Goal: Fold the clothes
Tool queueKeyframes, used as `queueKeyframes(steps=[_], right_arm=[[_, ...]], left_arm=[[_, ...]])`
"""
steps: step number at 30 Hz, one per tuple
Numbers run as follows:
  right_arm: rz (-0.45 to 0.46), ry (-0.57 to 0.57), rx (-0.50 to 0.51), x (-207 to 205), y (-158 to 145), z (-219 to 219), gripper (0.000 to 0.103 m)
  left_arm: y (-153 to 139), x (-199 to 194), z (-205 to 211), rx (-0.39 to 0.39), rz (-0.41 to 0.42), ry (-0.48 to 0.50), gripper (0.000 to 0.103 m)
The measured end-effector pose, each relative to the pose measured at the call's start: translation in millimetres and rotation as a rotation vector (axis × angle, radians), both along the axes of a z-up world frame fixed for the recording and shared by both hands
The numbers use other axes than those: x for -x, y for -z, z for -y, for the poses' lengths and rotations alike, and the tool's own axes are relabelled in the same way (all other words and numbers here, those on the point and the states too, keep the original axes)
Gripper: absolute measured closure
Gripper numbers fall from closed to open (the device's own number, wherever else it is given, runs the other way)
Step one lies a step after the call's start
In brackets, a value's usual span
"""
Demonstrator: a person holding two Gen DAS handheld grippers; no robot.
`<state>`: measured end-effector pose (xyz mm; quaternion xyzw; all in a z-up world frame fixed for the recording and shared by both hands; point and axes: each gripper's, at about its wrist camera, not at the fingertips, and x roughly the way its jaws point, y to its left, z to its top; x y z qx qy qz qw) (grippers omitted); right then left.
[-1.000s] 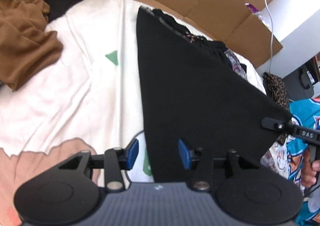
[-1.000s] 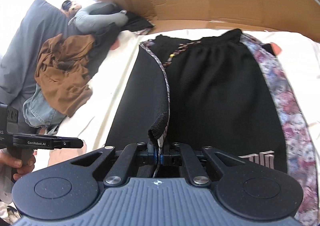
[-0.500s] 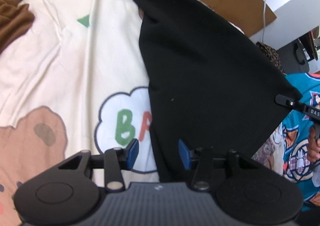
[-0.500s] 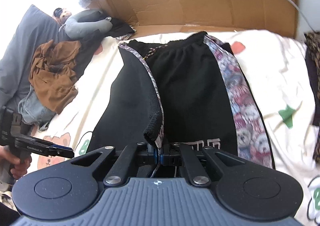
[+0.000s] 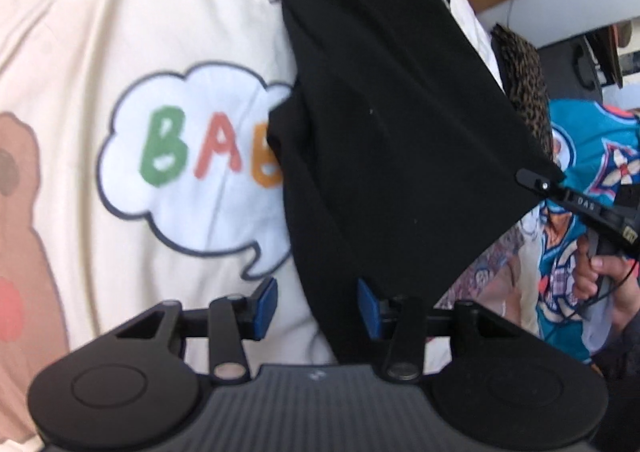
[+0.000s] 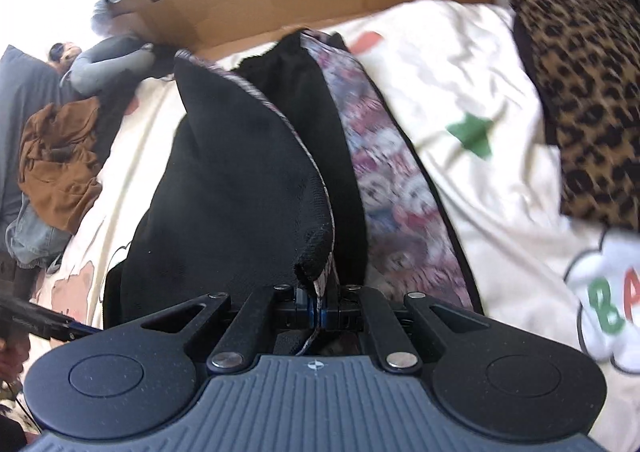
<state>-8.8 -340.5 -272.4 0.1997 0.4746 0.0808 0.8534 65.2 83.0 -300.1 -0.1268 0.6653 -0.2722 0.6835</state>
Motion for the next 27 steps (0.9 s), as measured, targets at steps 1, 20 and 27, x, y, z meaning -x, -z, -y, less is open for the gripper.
queueKeyframes(steps=[1, 20, 27], right_arm=[[-0.007, 0.009, -0.003, 2, 2, 2, 0.102], [-0.094, 0.094, -0.045, 14, 29, 17, 0.102], [-0.059, 0.057, -0.062, 19, 8, 15, 0.102]], left_arm=[[2, 1, 1, 0.010, -0.011, 0.000, 0.057], [12, 0, 2, 0.168, -0.113, 0.023, 0.099], [-17, -8, -3, 0.266, -0.093, 0.021, 0.100]])
